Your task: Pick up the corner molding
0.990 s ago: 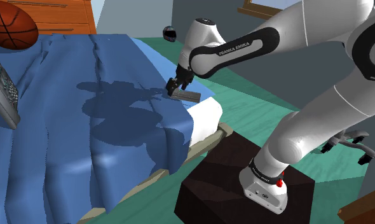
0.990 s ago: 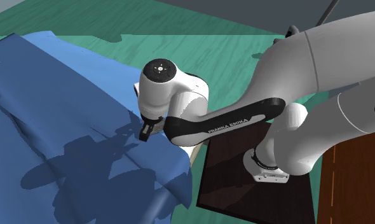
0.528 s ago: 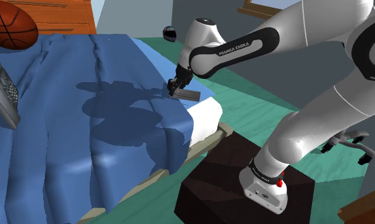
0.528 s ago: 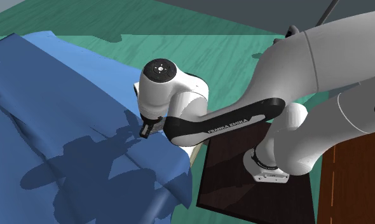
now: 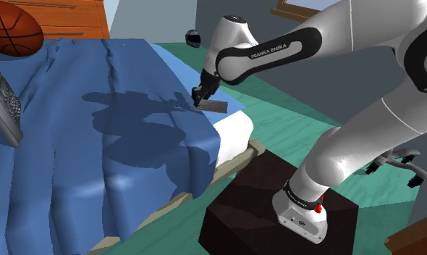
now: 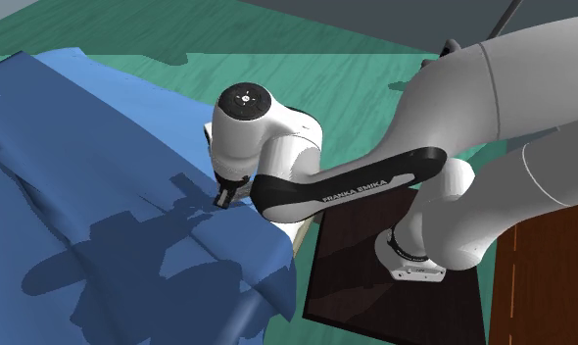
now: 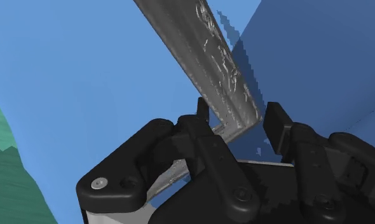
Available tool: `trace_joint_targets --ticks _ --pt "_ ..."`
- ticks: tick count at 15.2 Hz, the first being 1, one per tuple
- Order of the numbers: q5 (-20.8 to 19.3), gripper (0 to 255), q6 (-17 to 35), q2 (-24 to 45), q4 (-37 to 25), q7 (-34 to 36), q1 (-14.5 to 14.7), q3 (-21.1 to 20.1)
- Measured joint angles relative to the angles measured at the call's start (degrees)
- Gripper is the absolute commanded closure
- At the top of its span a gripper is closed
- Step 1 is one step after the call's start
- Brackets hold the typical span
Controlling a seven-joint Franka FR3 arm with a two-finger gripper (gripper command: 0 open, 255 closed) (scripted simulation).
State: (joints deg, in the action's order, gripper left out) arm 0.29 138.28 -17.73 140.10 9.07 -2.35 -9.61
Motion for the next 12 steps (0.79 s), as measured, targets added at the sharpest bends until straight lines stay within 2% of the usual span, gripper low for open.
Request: trace_joint_targets --ticks 12 --pt "0.52 255 -9.65 -3.06 -6.28 -0.80 0.12 0.61"
